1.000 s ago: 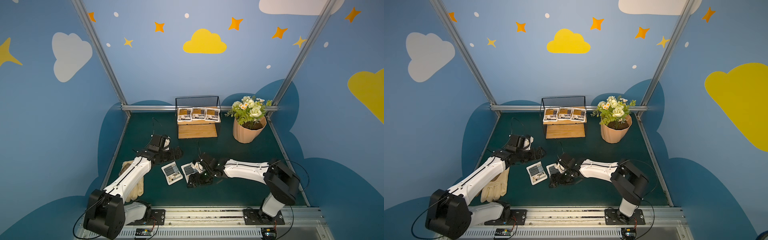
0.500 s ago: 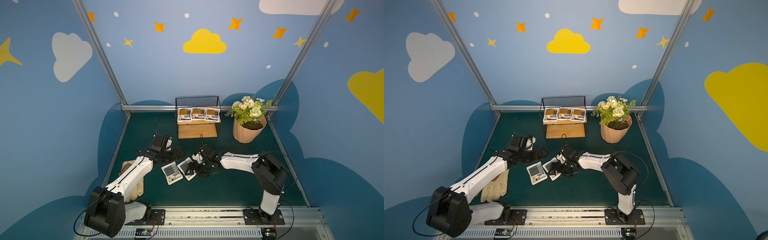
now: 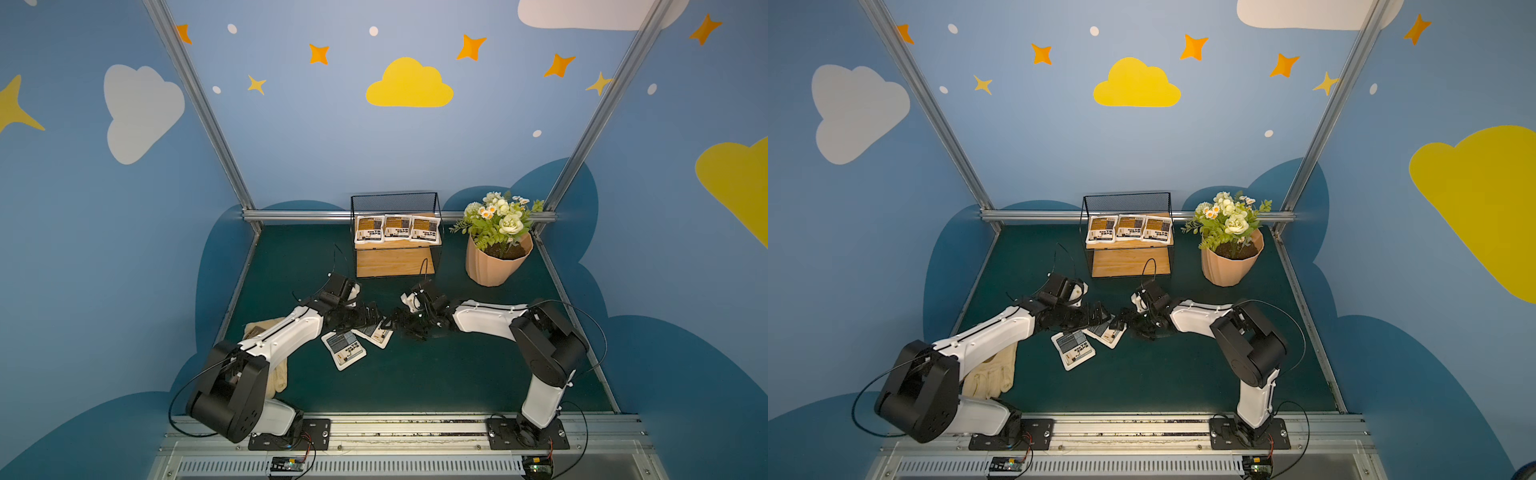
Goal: Place the bagged coffee beans on the shelf by color
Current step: Adjust the bagged coffee beans at the center of the board.
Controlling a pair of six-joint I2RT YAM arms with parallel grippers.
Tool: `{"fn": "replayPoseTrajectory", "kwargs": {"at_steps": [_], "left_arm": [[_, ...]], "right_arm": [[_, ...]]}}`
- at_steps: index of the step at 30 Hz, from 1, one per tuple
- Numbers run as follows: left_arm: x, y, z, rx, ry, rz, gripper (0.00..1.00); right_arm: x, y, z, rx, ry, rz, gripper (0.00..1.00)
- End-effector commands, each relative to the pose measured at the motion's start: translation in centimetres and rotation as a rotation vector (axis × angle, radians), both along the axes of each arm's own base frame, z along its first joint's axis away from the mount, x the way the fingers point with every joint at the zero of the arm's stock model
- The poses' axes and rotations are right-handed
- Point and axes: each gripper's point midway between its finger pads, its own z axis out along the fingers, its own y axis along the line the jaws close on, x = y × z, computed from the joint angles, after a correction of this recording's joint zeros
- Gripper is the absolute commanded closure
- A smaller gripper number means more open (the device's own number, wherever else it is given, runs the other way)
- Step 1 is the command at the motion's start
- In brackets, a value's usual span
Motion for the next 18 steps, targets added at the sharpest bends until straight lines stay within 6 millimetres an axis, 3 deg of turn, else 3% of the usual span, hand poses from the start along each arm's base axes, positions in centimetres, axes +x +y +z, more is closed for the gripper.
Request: {"fn": "replayPoseTrajectory", "kwargs": {"at_steps": [1,8,18], "left_arm": [[0.7,-0.5,-0.5,-0.024,-0.013,0.006,0.00],[1.4,-0.8,-2.3,-0.022,0.013,0.028,0.00],[0.9,0.0,-5.1,0.003,0.052,0.076,0.00]], "right_arm": [[-0.9,-1.4,-1.6,-0.022,0.061,-0.079,0.06],[-1.1,-1.8,-2.4,-0.002,0.100,-0.147,0.08],[-1.1,-1.1,-4.0,0.037,0.150,-0.168,0.17]]}}
